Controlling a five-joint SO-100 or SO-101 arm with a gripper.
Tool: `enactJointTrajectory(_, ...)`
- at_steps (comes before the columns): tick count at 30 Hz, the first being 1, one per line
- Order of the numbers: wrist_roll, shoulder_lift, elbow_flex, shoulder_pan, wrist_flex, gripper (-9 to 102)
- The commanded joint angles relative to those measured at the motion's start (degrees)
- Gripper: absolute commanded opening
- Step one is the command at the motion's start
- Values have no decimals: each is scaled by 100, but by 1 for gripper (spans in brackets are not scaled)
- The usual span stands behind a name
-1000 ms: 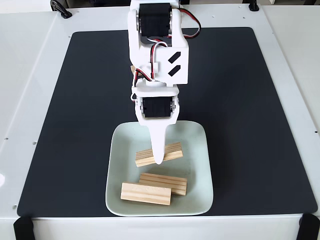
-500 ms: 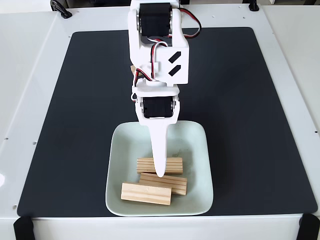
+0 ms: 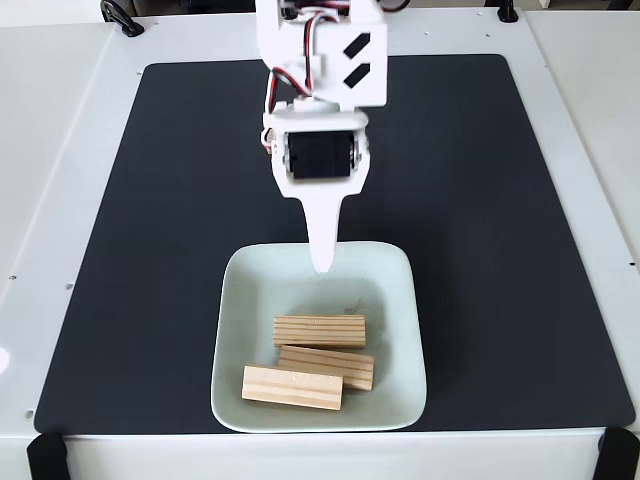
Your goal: Pick up the wooden block and place them on the plate.
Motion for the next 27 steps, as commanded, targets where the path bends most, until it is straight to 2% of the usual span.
enactJointTrajectory(1,-97,984,220,-123,132,0)
enactJointTrajectory(6,-712,2584,2364,-316,9,0)
enactJointTrajectory(16,-1072,5739,7392,-255,-1450,0)
enactJointTrajectory(20,-1450,6390,8490,-281,-1477,0)
enactJointTrajectory(27,-1266,6645,9237,-308,-1274,-1)
